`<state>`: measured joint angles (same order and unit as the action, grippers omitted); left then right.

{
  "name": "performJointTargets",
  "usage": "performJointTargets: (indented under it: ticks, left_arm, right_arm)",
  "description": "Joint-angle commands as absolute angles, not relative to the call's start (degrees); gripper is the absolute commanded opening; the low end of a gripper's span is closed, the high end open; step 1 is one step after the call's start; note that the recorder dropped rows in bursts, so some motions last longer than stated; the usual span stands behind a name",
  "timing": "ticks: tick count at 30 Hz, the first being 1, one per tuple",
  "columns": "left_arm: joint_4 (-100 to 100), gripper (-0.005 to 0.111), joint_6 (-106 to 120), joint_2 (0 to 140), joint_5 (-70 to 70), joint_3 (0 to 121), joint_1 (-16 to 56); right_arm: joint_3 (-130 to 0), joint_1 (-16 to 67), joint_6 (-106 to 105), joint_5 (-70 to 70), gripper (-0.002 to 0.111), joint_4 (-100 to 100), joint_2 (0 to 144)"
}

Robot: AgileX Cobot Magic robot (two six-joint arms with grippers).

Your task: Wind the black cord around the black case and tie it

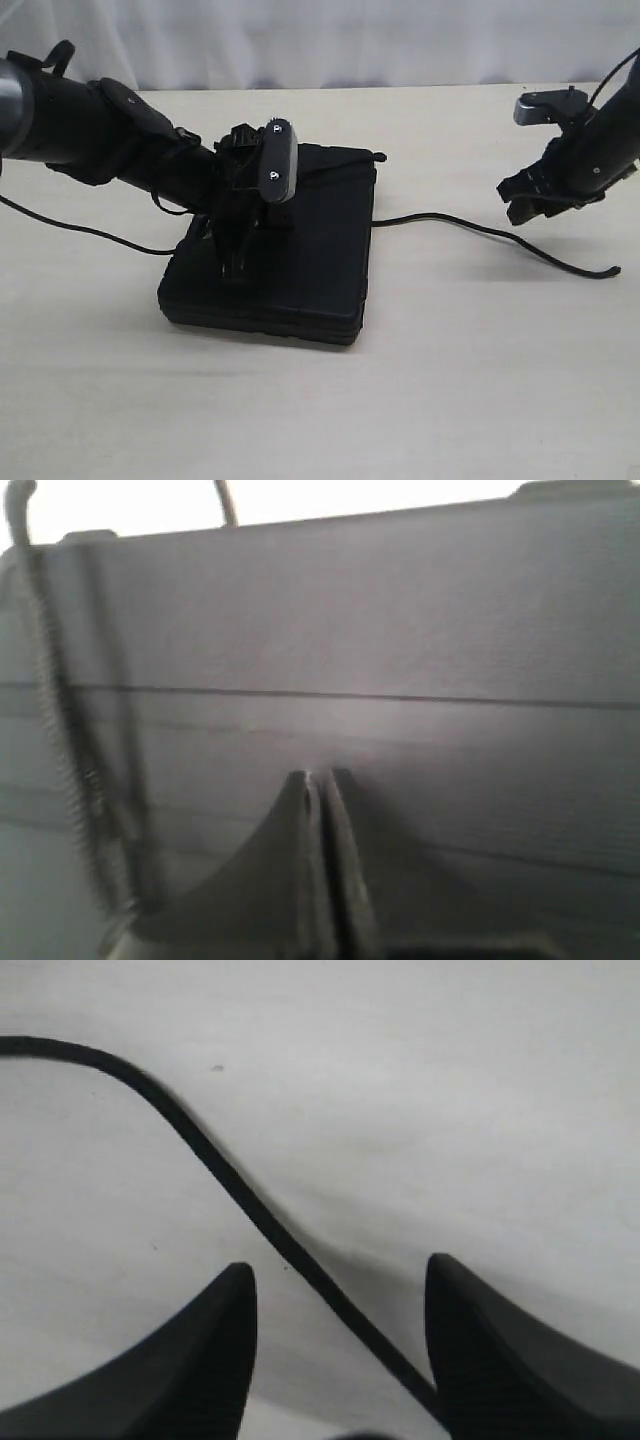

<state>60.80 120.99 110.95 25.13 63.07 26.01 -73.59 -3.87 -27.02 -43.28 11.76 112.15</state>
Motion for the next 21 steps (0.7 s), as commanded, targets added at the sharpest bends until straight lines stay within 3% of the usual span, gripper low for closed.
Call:
performJointTargets:
  ticks: [1, 7, 12, 21]
  left_arm:
    - [64.08, 0.0, 122.67, 108.08, 23.39, 63.65, 26.06]
    - [68.14, 0.0, 121.25, 105.36, 23.68, 63.65, 26.06]
    - [68.04, 0.0, 121.25, 105.35, 23.44, 63.65, 26.06]
    - [67.85, 0.0, 119.51, 106.19, 17.38, 63.4, 26.06]
  right_arm:
    - [-74.47, -1.86, -33.18, -43.43, 0.051, 8.42, 113.44]
    - [-74.58, -0.28, -28.03, -40.9, 0.054, -3.94, 116.91]
    - [-74.58, 0.18, -27.84, -40.63, 0.054, -2.98, 117.27]
    - [-74.58, 2.19, -34.93, -46.49, 0.004, 0.0, 120.08]
